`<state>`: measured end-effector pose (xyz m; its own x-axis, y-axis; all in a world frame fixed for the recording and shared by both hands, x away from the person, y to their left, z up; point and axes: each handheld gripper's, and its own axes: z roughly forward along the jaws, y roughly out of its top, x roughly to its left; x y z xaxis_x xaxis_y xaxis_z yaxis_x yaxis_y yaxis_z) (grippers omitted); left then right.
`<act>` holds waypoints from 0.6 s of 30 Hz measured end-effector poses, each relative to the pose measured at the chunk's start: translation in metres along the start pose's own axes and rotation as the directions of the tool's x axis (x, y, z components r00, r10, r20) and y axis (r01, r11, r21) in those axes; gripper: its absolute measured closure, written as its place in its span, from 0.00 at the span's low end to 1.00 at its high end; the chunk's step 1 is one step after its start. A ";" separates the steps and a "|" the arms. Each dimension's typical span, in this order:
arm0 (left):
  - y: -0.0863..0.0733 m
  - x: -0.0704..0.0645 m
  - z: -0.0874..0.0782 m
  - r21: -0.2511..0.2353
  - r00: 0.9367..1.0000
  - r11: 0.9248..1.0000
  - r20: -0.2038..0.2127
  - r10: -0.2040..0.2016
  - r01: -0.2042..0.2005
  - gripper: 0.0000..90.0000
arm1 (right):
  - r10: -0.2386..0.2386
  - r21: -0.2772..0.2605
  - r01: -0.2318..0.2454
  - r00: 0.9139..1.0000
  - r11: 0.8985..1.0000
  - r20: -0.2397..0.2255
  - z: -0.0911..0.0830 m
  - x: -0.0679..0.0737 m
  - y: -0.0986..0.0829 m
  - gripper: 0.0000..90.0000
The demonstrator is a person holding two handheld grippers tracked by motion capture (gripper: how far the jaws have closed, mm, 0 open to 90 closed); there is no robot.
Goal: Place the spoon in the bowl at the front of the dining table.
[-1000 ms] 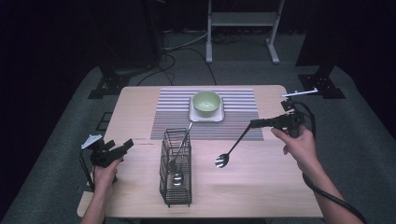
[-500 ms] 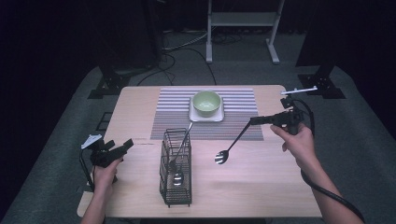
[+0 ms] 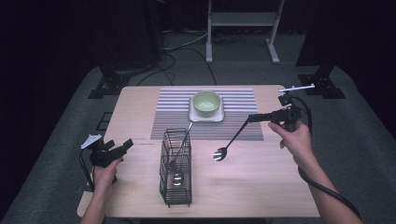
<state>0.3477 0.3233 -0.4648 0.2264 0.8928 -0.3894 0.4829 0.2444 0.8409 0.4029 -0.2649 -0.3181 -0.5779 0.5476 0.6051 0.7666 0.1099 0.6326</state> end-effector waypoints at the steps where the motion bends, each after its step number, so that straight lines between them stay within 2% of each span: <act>1: 0.000 0.000 0.000 -0.001 1.000 1.000 0.000 -0.002 0.002 0.00 | 0.000 -0.001 0.000 1.000 1.000 0.000 0.000 0.000 0.001 0.99; 18: 0.000 0.000 0.000 -0.002 1.000 1.000 0.001 -0.004 0.004 0.00 | 0.005 -0.006 -0.005 1.000 1.000 0.007 0.007 -0.001 0.012 0.99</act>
<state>0.3477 0.3237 -0.4648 0.2257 0.8913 -0.3934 0.4818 0.2489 0.8402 0.4144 -0.2579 -0.3147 -0.5722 0.5542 0.6045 0.7676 0.1023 0.6327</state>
